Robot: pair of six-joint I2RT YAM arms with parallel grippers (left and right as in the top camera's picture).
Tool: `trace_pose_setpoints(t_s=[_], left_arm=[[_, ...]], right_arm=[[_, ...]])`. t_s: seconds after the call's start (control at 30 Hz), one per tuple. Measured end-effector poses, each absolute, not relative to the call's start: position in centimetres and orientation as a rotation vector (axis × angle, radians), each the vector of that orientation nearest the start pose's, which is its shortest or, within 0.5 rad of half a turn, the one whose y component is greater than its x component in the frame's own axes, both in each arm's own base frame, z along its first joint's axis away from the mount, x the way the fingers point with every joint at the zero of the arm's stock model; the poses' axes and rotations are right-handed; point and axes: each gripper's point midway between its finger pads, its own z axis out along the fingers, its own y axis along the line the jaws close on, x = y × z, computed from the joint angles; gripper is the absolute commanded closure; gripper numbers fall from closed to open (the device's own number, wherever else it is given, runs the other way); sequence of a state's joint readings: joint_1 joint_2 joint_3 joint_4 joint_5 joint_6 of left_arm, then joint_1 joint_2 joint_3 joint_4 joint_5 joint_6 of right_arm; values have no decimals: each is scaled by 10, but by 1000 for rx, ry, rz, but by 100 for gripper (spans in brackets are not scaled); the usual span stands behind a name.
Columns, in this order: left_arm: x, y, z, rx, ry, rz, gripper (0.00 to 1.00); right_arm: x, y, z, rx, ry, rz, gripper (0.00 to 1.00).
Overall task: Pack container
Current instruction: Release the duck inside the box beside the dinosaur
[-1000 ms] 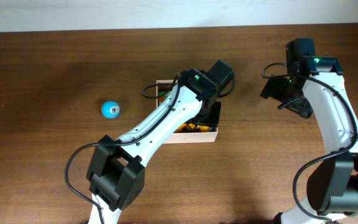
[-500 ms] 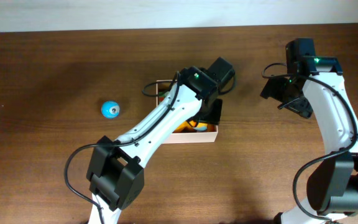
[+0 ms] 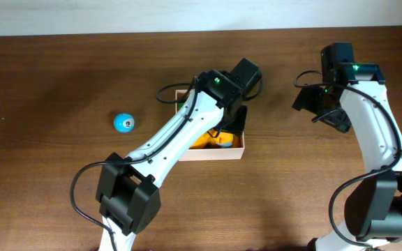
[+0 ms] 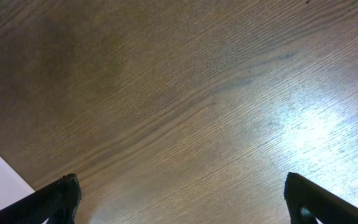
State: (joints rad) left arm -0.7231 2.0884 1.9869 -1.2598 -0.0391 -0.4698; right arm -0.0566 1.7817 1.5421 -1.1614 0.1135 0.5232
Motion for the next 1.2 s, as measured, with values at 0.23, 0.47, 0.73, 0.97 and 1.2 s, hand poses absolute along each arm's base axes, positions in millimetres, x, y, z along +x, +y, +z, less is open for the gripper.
trace_pose_setpoints(t_s=[0.23,0.47,0.73,0.97,1.2], left_arm=[[344,-269,131,392,2918,82,44],[349,-261,122,413,2910,179,44],[353,-257,111,422,2912,240,44],[356,-259,84,437,2945,284,44],[357,-263,77,442,2944,284,44]], right_arm=[[367,-40,131,856,2822,-105,1],[367,-40,131,856,2822,-105,1],[367,-40,131,857,2821,-105,1],[367,-40,131,856,2822,-105,1],[367,-40,131,856,2822,-105,1]])
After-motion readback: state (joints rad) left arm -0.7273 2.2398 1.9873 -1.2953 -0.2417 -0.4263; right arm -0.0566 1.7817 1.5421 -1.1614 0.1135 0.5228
